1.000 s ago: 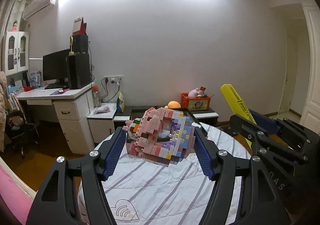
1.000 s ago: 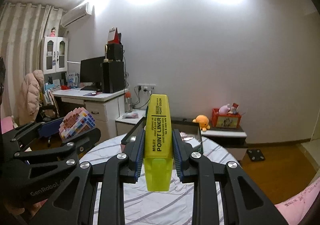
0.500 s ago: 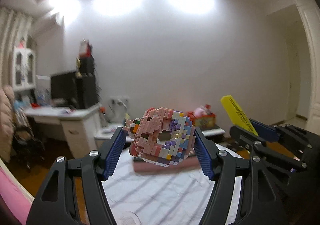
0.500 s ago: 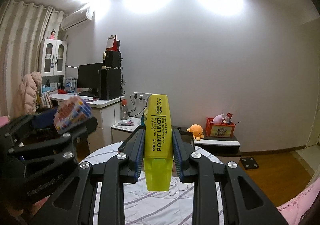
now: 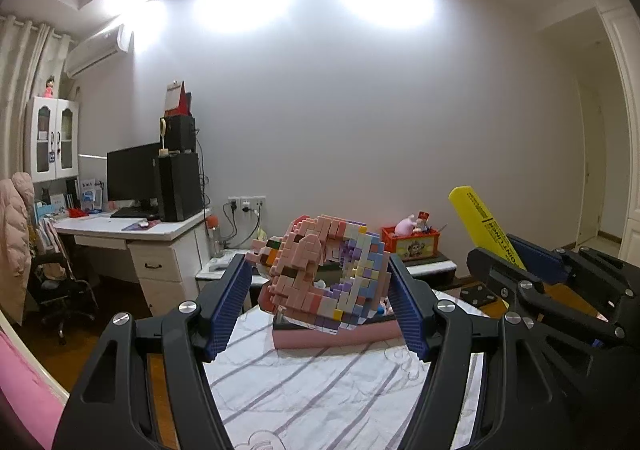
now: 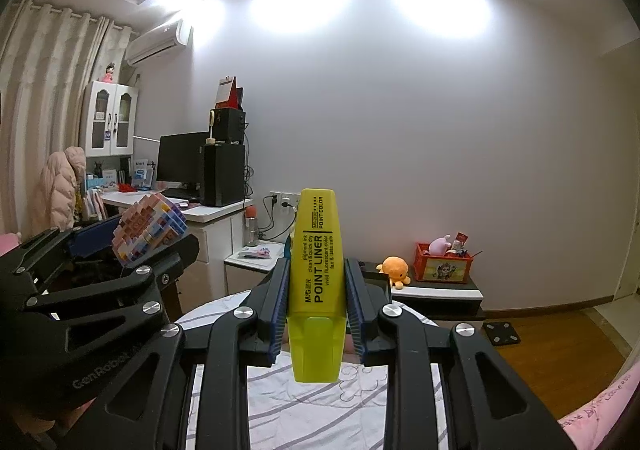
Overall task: Organize rigid objects
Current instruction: 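Carry the block donut and yellow highlighter into the pink box and release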
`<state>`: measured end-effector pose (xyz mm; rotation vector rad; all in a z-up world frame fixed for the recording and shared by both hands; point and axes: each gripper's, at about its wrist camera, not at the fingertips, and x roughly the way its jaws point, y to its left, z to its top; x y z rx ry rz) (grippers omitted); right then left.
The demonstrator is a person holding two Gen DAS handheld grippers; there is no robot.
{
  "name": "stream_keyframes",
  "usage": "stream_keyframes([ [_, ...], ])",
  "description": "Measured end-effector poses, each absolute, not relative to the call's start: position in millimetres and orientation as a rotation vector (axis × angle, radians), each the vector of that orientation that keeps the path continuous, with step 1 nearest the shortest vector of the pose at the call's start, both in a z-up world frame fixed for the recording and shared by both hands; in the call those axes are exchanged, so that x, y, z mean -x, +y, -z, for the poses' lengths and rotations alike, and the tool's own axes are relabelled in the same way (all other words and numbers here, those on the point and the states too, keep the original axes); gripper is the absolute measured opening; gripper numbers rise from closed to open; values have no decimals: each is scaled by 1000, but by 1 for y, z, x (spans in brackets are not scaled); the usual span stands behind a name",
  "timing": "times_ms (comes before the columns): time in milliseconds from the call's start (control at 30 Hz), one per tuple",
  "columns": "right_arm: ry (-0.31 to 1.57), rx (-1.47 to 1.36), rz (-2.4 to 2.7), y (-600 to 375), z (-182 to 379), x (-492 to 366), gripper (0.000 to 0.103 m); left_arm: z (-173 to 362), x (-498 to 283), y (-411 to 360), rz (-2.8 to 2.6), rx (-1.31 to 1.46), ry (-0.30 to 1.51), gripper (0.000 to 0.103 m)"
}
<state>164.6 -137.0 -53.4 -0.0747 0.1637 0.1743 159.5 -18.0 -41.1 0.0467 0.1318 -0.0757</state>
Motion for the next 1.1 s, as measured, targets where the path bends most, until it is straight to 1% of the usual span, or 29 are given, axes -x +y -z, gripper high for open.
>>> stream_keyframes([
  [300, 187, 78, -183, -136, 59, -199, 27, 51, -200, -24, 93, -65, 170, 68],
  [400, 217, 84, -177, -138, 66, -228, 27, 57, -239, -25, 131, -57, 216, 68],
  [567, 309, 93, -174, -145, 89, -304, 27, 73, -319, -29, 166, -52, 302, 69],
  [700, 399, 82, -174, -150, 118, -371, 27, 100, -389, -31, 178, -41, 416, 68],
  [767, 438, 78, -165, -152, 129, -395, 27, 125, -428, -37, 158, -43, 478, 63],
  [800, 450, 78, -153, -152, 136, -409, 27, 137, -444, -39, 161, -45, 500, 59],
  [833, 491, 90, -162, -150, 146, -426, 27, 148, -460, -39, 169, -37, 555, 58],
  [867, 535, 82, -162, -151, 154, -440, 27, 161, -470, -40, 171, -32, 605, 57],
  [967, 569, 71, -171, -154, 171, -457, 27, 186, -475, -34, 207, 16, 667, 56],
  [1000, 571, 85, -184, -153, 174, -457, 27, 189, -471, -32, 208, 14, 674, 58],
  [1067, 574, 83, -183, -159, 176, -458, 27, 190, -457, -23, 217, 23, 677, 66],
  [1100, 580, 61, -192, -163, 176, -457, 27, 191, -444, -19, 222, 23, 681, 80],
])
